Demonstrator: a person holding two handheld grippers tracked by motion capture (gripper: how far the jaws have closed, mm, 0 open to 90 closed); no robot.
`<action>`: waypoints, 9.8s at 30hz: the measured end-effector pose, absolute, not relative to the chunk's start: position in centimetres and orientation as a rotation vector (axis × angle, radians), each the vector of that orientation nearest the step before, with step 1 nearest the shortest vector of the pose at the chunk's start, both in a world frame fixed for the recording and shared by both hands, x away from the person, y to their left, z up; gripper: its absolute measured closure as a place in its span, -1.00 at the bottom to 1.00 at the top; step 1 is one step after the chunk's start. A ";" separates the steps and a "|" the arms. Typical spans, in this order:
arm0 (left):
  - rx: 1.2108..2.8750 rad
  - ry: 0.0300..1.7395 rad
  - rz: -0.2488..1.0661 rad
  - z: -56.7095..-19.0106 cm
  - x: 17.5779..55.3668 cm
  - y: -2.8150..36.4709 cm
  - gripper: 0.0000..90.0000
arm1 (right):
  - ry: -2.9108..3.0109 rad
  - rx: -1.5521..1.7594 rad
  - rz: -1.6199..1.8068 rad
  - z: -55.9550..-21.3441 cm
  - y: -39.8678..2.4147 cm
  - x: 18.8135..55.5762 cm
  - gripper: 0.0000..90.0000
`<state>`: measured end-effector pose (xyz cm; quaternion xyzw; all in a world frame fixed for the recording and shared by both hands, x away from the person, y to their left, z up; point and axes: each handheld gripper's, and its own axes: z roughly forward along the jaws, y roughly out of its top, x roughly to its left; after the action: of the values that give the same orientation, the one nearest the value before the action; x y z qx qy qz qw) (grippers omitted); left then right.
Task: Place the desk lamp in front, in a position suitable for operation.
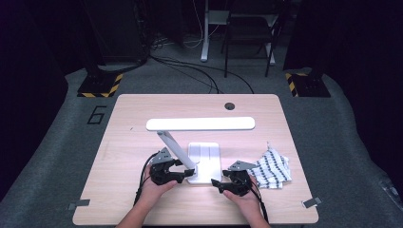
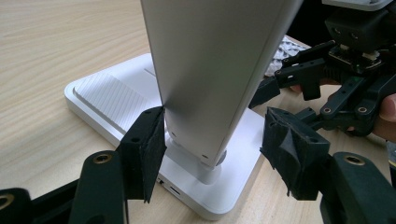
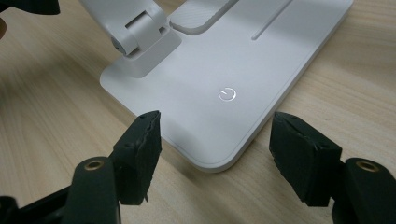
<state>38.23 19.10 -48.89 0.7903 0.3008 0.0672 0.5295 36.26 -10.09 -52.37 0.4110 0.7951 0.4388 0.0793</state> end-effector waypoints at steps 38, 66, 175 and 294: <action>1.846 0.612 0.219 -47.5 37.0 18.7 0.14 | 2.338 1.303 1.337 -52.8 -11.0 36.5 -0.30; 1.824 0.579 0.200 -46.5 34.8 23.2 0.09 | 2.441 1.158 1.362 -52.8 -8.1 36.4 -0.26; 1.778 0.558 0.245 -45.4 33.4 26.5 0.17 | 1.994 1.510 0.930 -52.7 -23.6 37.4 -0.83; 1.775 0.495 0.217 -45.7 33.4 25.8 0.18 | 2.394 1.090 1.193 -50.7 -2.5 43.6 0.59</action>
<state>33.35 25.82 -45.65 0.7654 0.2135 0.0935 0.5999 43.65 -2.45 -50.68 0.3743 0.8222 0.4097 0.1264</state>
